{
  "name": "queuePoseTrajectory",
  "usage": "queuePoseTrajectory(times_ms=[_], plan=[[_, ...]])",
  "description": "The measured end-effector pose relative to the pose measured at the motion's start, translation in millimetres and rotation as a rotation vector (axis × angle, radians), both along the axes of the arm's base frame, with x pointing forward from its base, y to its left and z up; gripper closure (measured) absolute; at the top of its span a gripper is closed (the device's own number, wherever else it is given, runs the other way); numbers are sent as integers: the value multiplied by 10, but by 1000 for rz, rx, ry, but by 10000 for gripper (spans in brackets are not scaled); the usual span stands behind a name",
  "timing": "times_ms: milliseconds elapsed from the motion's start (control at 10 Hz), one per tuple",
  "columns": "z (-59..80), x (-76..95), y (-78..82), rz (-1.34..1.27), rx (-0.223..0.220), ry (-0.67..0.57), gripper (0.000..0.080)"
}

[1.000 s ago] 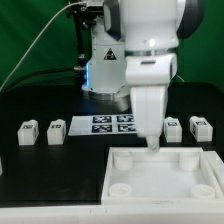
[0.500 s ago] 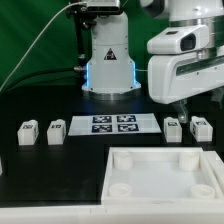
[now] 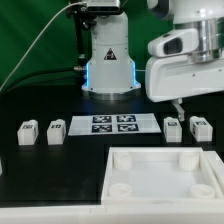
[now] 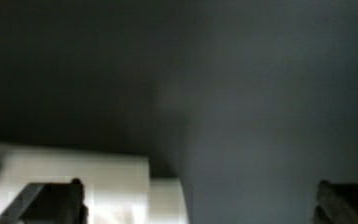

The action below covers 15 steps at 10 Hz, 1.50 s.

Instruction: Assemble one leg

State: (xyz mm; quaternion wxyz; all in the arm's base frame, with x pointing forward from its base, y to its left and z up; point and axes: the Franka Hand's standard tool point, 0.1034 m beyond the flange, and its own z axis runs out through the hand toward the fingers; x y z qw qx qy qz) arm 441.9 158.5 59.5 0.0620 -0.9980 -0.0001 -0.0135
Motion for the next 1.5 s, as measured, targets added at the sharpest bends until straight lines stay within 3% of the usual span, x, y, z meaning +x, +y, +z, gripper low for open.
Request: queuePoseTrajectory(times_ms=[300, 600, 1000, 1200, 1500], plan=[[-63, -260, 149, -22, -5, 124, 151], [-28, -345, 351, 20, -26, 431, 151], [-41, -418, 273, 83, -27, 791, 151], [-115, -375, 301, 67, -28, 840, 151], [-379, -559, 339, 29, -56, 892, 151]])
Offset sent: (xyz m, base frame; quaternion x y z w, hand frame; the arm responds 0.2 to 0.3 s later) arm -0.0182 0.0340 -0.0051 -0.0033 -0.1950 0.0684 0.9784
